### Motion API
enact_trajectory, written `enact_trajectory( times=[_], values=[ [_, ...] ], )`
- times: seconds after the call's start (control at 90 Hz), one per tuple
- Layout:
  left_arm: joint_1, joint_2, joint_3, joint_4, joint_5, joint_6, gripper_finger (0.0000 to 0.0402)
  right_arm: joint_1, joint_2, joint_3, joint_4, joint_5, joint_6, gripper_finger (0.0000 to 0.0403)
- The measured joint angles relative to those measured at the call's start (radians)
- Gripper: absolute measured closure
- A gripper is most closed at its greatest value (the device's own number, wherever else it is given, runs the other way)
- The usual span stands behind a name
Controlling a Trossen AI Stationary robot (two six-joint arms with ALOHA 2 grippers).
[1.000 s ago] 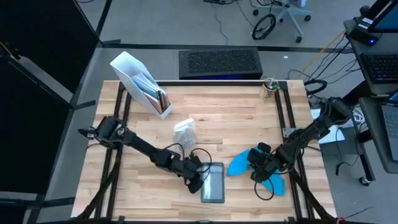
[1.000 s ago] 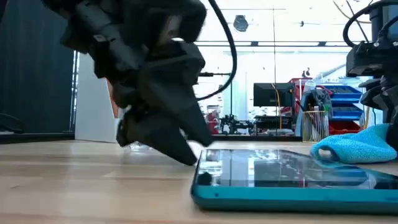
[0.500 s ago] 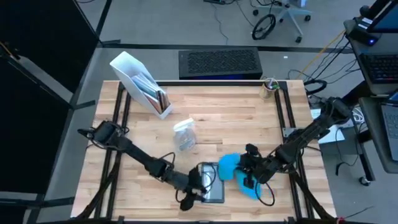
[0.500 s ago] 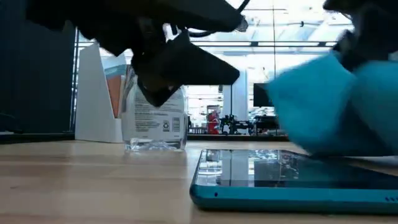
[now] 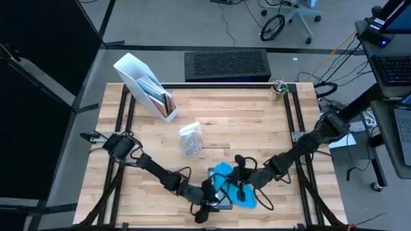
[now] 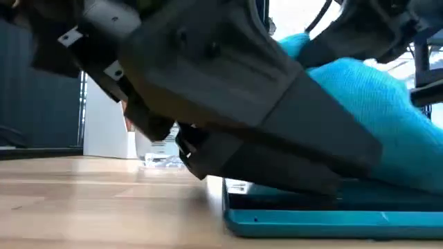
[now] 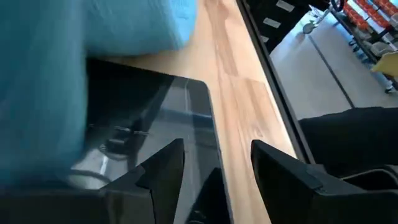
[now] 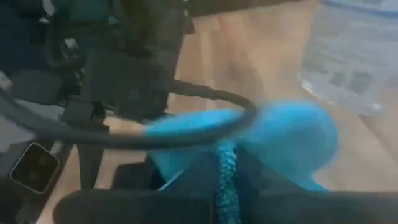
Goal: Apply microfiber cloth
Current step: Wipe the blue tablet with a blue microfiber cloth
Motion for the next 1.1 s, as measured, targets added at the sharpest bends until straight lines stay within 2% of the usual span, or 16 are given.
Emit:
enact_trajectory(
  times=[0.222, 0.378, 0.522, 0.733, 0.967, 1.1],
  values=[
    [-0.006, 0.011, 0.001, -0.002, -0.057, 0.001, 0.0227, -0.013, 0.207, 0.001, 0.191, -0.104, 0.133, 0.0403],
    [-0.004, 0.012, 0.0, 0.009, -0.078, 0.0, 0.0227, 0.004, 0.314, 0.044, 0.216, -0.169, 0.206, 0.0403],
    [-0.006, 0.013, -0.001, 0.006, -0.077, 0.0, 0.0227, 0.015, 0.362, 0.125, 0.188, -0.153, 0.128, 0.0403],
    [-0.024, 0.013, -0.003, -0.005, -0.116, 0.0, 0.0227, -0.068, 0.398, 0.176, 0.134, -0.171, 0.001, 0.0403],
    [-0.022, 0.013, -0.004, -0.008, -0.135, 0.002, 0.0226, -0.108, 0.404, 0.175, 0.12, -0.007, -0.048, 0.0403],
    [-0.022, 0.013, -0.003, -0.02, -0.137, 0.003, 0.0226, -0.11, 0.402, 0.177, 0.012, 0.128, 0.0, 0.0403]
  ],
)
